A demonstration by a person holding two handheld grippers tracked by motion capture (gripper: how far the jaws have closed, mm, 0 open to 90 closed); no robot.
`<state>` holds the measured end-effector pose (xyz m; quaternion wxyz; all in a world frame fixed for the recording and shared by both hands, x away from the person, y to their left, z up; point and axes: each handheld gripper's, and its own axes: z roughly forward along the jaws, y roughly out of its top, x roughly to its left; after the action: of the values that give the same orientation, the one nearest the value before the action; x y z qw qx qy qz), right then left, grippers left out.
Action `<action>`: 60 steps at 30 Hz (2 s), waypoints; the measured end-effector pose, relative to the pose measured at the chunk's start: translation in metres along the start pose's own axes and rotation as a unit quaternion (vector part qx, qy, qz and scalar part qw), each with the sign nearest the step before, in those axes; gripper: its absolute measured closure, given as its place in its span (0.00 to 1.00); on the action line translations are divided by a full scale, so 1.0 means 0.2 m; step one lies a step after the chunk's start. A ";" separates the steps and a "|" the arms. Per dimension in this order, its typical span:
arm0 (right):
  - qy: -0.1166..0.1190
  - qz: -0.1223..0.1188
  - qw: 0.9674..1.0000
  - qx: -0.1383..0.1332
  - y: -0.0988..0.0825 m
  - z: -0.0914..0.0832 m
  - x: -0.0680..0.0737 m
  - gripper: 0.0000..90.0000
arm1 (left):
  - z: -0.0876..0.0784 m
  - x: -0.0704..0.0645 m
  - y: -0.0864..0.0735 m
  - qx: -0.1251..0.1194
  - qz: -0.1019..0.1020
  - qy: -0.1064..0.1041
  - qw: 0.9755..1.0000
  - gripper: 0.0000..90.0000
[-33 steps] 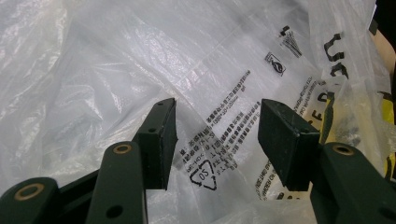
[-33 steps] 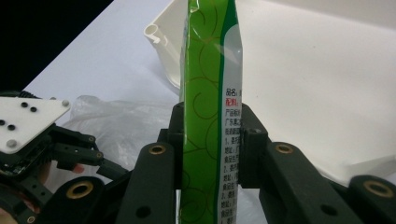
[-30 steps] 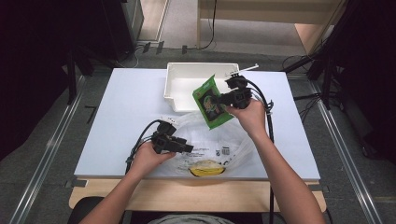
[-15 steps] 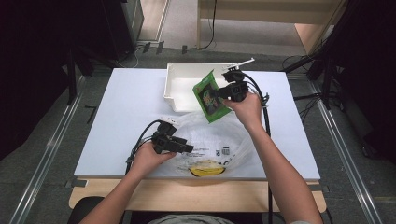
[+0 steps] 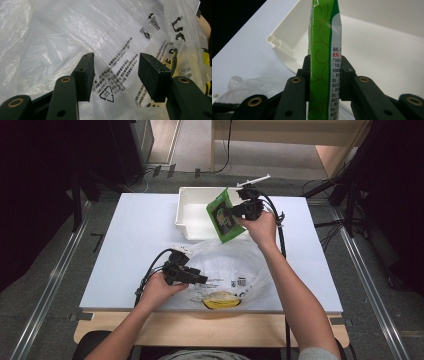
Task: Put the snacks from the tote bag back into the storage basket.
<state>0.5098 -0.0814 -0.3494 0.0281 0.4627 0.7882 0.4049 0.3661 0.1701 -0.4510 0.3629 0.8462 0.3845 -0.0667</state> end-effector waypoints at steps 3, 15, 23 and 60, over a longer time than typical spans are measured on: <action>-0.002 -0.001 1.000 0.002 0.02 0.01 -0.01 0.82 | 0.00 0.00 0.00 0.001 0.002 0.000 1.000 0.53; -0.017 0.005 1.000 -0.006 0.10 0.06 -0.03 0.82 | 0.00 0.00 0.00 0.001 0.003 -0.004 1.000 0.53; -0.035 0.027 0.999 -0.007 0.17 0.10 -0.11 0.82 | 0.00 0.00 0.00 0.000 0.001 -0.004 1.000 0.54; -0.077 0.050 0.996 -0.007 0.41 0.31 -0.21 0.82 | 0.00 0.00 0.00 -0.001 0.003 -0.010 1.000 0.54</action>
<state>0.6172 -0.0547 -0.3499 0.0721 0.5309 0.7569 0.3742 0.3661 0.1709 -0.4514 0.3676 0.8464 0.3781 -0.0741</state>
